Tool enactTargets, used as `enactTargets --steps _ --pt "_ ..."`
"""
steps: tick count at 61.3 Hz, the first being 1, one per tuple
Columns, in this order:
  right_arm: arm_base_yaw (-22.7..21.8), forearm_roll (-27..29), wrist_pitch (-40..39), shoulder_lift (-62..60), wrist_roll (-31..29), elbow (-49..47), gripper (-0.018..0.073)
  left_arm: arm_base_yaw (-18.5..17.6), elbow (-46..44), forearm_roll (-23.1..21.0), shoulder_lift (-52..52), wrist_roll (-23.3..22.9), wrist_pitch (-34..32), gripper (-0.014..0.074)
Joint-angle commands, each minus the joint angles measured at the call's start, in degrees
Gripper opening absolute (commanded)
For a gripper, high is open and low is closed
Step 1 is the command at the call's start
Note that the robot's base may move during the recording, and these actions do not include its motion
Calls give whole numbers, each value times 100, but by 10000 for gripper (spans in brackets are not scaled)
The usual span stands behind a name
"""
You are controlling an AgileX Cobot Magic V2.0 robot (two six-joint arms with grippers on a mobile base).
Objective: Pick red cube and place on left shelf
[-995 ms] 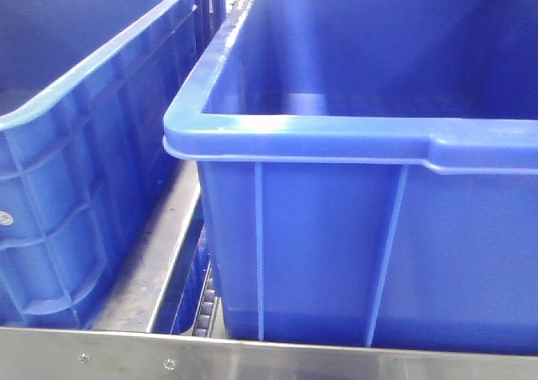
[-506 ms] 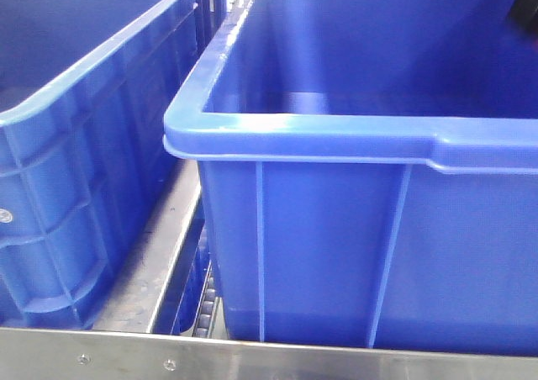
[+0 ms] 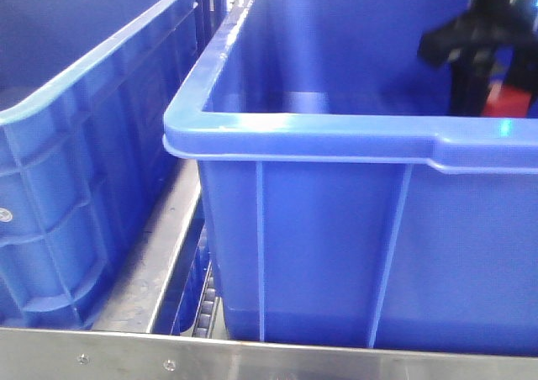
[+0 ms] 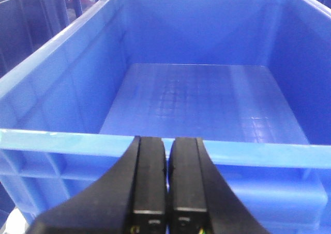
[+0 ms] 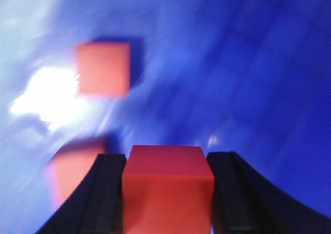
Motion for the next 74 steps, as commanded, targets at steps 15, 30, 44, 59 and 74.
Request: enactTargets --steps 15,30,44,59,74 --pt "-169 -164 -675 309 11 -191 139 -7 132 -28 -95 -5 -453 101" --pt "-169 -164 -631 760 11 -191 143 -7 132 -28 -95 -5 -453 101" --pt "-169 -164 -413 868 11 -211 221 -7 132 -28 -95 -5 -453 101" --pt "-169 -164 -69 868 11 -488 575 -7 132 -28 -95 -5 -453 101" --pt "-164 -65 74 488 11 -671 623 -7 132 -28 -95 -5 -453 101"
